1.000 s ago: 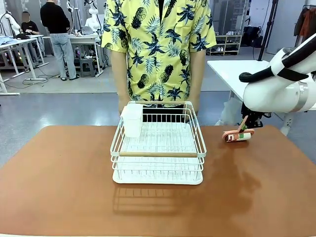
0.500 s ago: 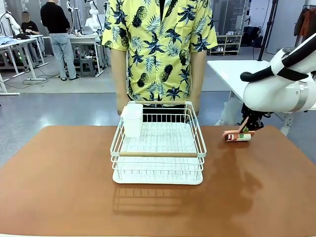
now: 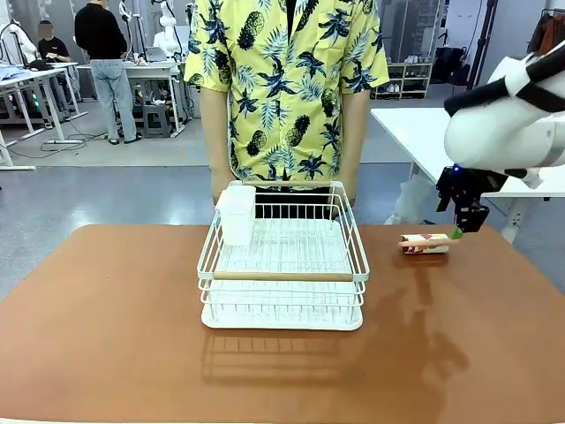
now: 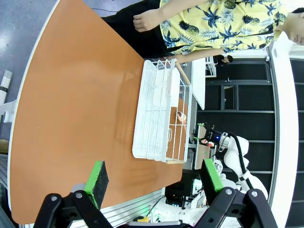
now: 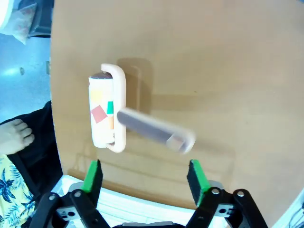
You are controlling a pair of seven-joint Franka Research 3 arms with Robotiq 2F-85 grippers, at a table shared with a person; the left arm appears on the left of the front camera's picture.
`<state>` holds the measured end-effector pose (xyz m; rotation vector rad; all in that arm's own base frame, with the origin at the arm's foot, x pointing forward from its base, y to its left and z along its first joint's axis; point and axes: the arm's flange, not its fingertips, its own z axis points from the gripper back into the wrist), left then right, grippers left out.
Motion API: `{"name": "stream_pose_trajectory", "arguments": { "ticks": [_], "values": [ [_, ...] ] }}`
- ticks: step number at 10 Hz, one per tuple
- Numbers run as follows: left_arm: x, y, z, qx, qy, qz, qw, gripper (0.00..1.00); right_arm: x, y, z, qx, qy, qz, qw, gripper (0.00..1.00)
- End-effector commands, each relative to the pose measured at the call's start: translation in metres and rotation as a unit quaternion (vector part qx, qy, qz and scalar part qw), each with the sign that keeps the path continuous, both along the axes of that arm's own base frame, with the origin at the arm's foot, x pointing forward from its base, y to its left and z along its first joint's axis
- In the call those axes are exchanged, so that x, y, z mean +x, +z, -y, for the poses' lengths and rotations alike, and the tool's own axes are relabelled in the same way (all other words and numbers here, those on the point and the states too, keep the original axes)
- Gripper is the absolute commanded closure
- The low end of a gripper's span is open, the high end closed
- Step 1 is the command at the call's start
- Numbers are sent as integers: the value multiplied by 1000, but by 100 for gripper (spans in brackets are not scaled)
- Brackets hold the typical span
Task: Clean the table.
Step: Place the Lint Roller down when the Dish drying rack is positioned in the middle of the table.
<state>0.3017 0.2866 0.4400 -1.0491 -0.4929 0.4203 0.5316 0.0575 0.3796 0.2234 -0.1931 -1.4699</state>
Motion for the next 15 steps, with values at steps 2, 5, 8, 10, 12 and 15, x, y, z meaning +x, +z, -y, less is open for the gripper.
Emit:
{"name": "stream_pose_trajectory", "arguments": {
  "ticks": [2,5,8,10,12,15],
  "values": [
    [-2,2,-2,-9,0,5,1000,0,-9,19,-6,-8,-14,-26,1000,0],
    [-2,2,-2,-9,0,5,1000,0,-10,18,-1,-4,2,-22,1000,0],
    [-2,2,-2,-9,0,5,1000,0,-10,18,-1,-4,2,-22,1000,0],
    [-2,2,-2,-9,0,5,1000,0,-10,18,-1,-4,2,-22,1000,0],
    [-2,2,-2,-9,0,5,1000,0,-10,18,-1,-4,2,-22,1000,0],
    [-2,2,-2,-9,0,5,1000,0,-10,18,-1,-4,2,-22,1000,0]
  ]
}}
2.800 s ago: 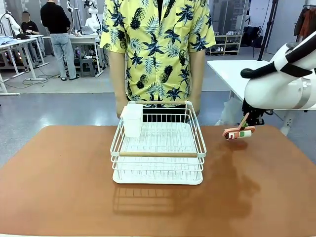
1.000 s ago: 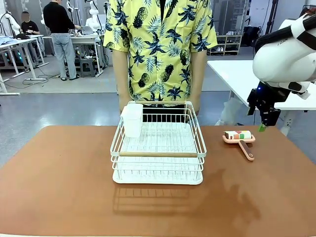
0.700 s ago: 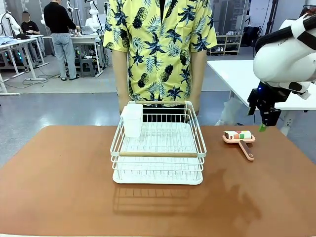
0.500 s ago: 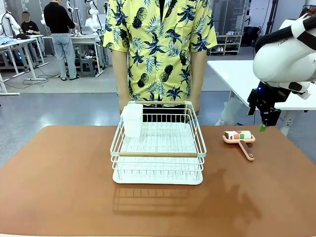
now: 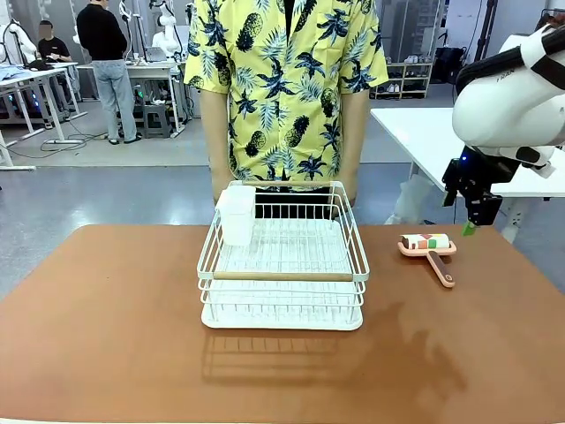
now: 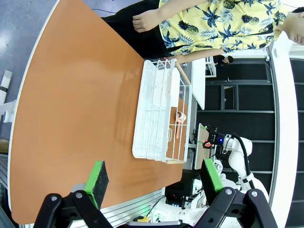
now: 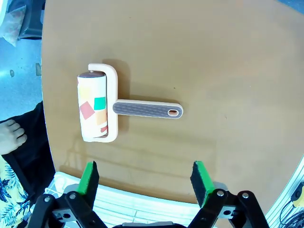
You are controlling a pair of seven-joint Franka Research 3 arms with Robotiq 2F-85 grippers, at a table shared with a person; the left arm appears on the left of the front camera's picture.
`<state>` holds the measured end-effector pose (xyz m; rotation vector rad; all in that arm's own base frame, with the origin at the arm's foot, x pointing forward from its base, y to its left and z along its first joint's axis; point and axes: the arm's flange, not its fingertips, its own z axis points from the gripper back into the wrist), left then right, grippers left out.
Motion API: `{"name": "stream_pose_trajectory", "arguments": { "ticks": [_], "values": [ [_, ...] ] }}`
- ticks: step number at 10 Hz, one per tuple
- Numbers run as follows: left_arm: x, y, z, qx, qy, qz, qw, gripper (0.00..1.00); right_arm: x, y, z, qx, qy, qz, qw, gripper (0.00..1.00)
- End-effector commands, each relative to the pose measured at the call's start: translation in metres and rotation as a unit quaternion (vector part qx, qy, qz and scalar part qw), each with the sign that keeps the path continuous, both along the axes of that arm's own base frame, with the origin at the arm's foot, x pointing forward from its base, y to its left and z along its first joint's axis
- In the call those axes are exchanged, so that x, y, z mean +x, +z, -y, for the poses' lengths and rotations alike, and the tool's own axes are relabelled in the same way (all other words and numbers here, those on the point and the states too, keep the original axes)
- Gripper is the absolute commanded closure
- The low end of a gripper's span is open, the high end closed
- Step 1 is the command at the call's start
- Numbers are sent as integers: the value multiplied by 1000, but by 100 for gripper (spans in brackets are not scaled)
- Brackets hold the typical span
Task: Clean the table.
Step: Place the Lint Roller down when the Dish drying rack is positioned in the middle of the table.
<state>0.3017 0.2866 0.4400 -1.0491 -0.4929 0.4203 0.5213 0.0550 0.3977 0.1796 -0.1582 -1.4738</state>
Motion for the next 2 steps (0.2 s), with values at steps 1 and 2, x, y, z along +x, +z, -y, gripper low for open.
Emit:
{"name": "stream_pose_trajectory", "arguments": {
  "ticks": [1,2],
  "values": [
    [-2,2,-2,-9,0,5,1000,0,0,0,-3,0,2,3,1000,0],
    [-2,2,-2,-9,0,5,1000,0,0,0,-3,0,2,3,1000,0]
  ]
}}
